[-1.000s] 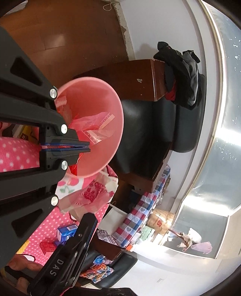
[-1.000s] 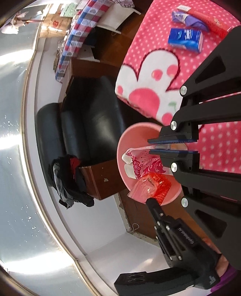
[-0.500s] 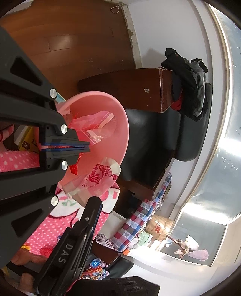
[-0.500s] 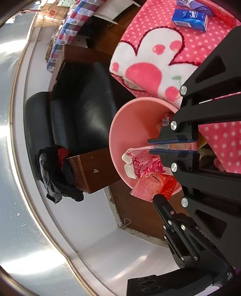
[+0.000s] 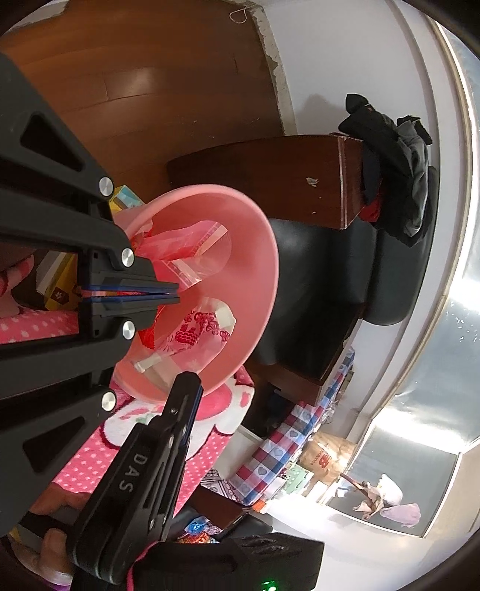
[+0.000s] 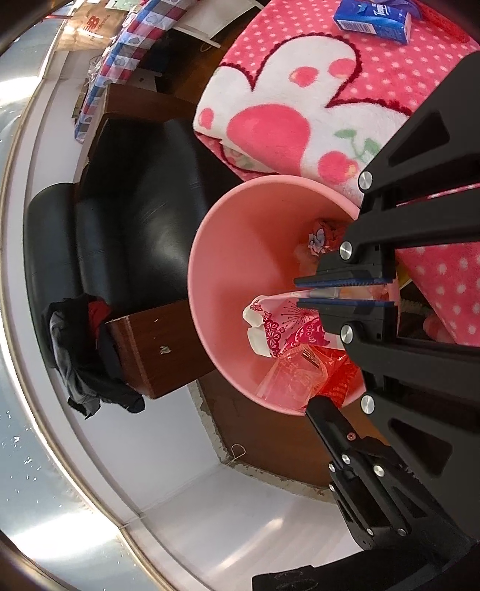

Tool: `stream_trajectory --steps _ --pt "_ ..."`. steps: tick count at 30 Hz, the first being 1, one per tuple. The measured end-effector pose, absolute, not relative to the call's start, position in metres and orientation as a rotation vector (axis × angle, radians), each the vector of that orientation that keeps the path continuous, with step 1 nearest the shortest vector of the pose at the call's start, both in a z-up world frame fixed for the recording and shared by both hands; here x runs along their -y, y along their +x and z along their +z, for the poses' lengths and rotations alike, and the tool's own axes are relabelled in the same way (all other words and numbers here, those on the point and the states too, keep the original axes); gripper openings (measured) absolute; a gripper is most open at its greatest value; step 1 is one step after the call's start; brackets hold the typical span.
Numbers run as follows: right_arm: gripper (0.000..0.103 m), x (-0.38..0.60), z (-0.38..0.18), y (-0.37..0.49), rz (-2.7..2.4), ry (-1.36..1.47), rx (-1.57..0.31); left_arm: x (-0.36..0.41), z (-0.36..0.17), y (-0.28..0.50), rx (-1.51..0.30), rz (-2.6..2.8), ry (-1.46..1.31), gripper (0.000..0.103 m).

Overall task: Collect trash
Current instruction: 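Open both tools to drop the red bag and tissue wrapper into the bucket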

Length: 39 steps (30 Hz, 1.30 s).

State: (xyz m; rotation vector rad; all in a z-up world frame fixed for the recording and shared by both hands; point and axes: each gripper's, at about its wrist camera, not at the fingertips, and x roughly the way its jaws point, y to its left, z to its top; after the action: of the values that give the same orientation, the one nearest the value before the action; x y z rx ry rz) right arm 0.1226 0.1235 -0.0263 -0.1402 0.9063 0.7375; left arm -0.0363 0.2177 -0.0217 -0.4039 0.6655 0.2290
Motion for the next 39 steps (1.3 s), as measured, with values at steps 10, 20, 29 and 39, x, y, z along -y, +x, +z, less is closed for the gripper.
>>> stream_trajectory --steps 10,20,29,39 --pt "0.006 -0.131 -0.033 0.126 0.727 -0.160 -0.909 -0.218 -0.031 -0.032 -0.701 0.237 -0.412 0.001" --pt "0.006 -0.127 -0.035 0.128 0.705 -0.155 -0.921 -0.218 -0.033 -0.033 -0.720 0.262 -0.429 0.004" --pt "0.006 -0.118 -0.030 0.125 0.704 -0.149 -0.910 -0.216 -0.020 -0.040 -0.675 0.270 -0.428 0.035" --pt "0.006 -0.084 -0.016 0.118 0.694 -0.104 -0.897 -0.198 -0.003 -0.043 -0.652 0.261 -0.392 0.035"
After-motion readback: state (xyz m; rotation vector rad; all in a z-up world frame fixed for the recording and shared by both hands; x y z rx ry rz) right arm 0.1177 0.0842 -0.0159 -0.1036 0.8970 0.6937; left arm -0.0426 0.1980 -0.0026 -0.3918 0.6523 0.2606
